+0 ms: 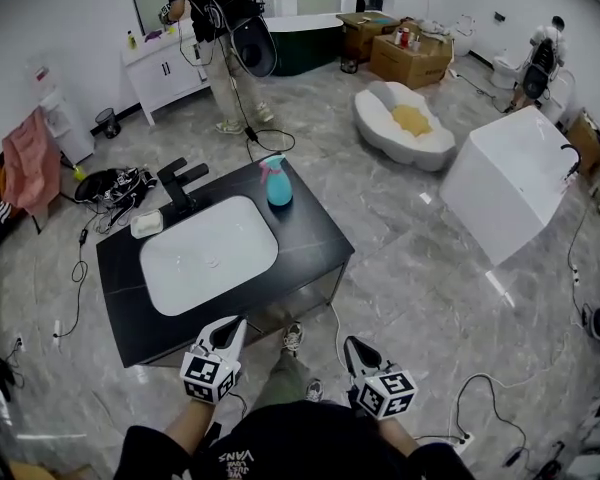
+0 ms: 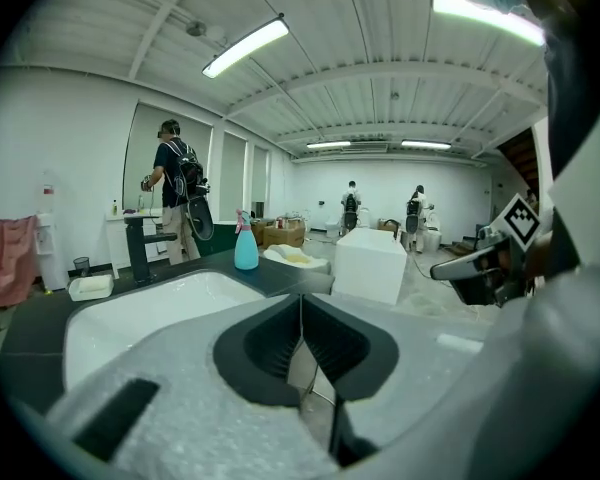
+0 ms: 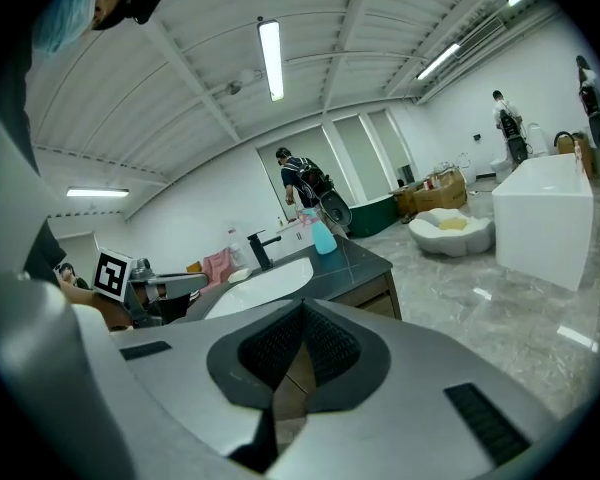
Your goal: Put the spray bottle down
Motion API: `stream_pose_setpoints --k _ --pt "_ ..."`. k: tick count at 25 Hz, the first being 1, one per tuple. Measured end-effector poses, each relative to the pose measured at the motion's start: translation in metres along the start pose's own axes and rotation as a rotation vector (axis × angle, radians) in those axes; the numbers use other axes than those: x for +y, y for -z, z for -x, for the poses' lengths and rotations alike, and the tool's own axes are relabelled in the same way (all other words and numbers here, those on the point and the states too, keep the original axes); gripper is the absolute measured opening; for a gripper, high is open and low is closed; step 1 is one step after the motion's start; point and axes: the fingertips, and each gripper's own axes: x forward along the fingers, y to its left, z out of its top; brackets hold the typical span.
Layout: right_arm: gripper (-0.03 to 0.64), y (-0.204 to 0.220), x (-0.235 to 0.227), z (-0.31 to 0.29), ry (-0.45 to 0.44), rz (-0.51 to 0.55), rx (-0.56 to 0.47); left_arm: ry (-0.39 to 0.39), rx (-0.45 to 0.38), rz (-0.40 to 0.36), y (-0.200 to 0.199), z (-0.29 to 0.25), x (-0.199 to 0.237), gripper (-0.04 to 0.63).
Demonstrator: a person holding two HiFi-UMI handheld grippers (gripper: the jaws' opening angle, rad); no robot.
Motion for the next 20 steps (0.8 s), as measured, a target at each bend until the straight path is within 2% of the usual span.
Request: stream_pose_setpoints --k 9,20 --pt "0.002 0.022 0.016 -0.003 -0.037 0.044 0.077 0.018 0.034 0.016 0.027 0.021 -0.018 0.021" --pt "0.002 0.016 0.029 -0.008 -0.043 0.095 0.087 0.019 0.019 0.027 0.029 0.027 -0.012 0.02"
